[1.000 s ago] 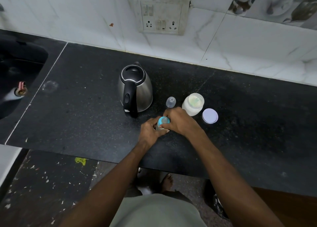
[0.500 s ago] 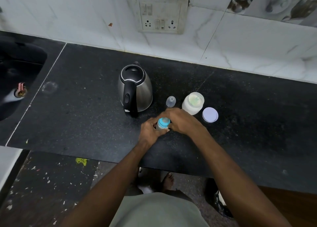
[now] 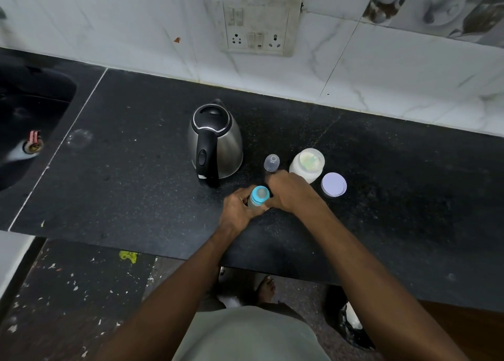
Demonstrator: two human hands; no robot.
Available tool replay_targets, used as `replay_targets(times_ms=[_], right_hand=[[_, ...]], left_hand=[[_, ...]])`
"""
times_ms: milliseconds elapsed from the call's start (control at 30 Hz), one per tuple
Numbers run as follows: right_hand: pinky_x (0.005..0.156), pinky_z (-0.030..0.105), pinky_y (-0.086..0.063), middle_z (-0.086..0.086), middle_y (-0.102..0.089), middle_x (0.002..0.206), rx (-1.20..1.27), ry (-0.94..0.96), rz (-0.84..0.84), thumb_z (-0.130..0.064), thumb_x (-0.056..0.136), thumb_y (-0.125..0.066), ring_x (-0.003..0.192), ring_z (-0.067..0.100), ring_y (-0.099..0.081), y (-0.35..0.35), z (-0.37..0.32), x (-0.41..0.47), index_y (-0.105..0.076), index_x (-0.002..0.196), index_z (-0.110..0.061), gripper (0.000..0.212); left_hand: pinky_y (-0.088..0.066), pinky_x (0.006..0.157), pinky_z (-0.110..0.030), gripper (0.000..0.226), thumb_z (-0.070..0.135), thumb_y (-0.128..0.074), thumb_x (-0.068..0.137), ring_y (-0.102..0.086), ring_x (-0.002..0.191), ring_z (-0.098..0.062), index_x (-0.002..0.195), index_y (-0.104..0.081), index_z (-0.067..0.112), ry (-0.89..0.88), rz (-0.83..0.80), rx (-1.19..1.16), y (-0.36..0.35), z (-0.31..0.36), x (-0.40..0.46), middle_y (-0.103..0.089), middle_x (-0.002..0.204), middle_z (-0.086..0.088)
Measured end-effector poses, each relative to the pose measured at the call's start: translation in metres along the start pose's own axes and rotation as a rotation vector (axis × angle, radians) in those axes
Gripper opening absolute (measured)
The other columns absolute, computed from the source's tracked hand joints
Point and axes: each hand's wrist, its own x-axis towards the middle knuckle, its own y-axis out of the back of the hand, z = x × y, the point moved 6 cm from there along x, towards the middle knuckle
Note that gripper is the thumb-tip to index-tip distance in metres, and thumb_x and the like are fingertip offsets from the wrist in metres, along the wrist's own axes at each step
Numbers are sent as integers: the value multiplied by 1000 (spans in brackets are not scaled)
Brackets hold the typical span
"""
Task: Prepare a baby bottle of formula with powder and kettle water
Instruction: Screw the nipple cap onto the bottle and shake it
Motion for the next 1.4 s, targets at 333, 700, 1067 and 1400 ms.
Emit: replay_targets(times_ms=[333,700,1067,1400], right_hand=[[69,36,-43,14,-69,104,11,-23,53,-36,96,-68,95,34,-68,7,-7,4,-66,104,-6,31],[88,47,-57,2,-57,127,219,180,81,-18,88,-74,106,27,-66,-2,-7,-11,-59,126,-27,42],[83,49,-57,13,-62,121,123,71,85,-33,87,-77,100,34,-67,-11,0,-2,-56,125,-11,49],[72,37,-47,15,-67,112,119,26,136,-35,88,-76,96,35,-68,-10,-8,0,-62,114,-3,43]], left_hand=[[-61,93,-33,53,18,-94,74,-74,103,-10,124,-75,18,-8,8,-24,1,2,-1,-76,113,3],[-59,101,-38,61,21,-93,76,-71,112,-14,132,-70,14,16,-3,-10,1,-2,-2,-74,124,-2],[-59,102,-41,66,24,-92,76,-70,115,-11,137,-68,20,9,-18,-29,-1,-6,-1,-73,124,4],[-60,101,-41,55,9,-88,79,-74,108,-8,130,-72,20,68,-23,-131,-5,-3,-6,-79,113,7]])
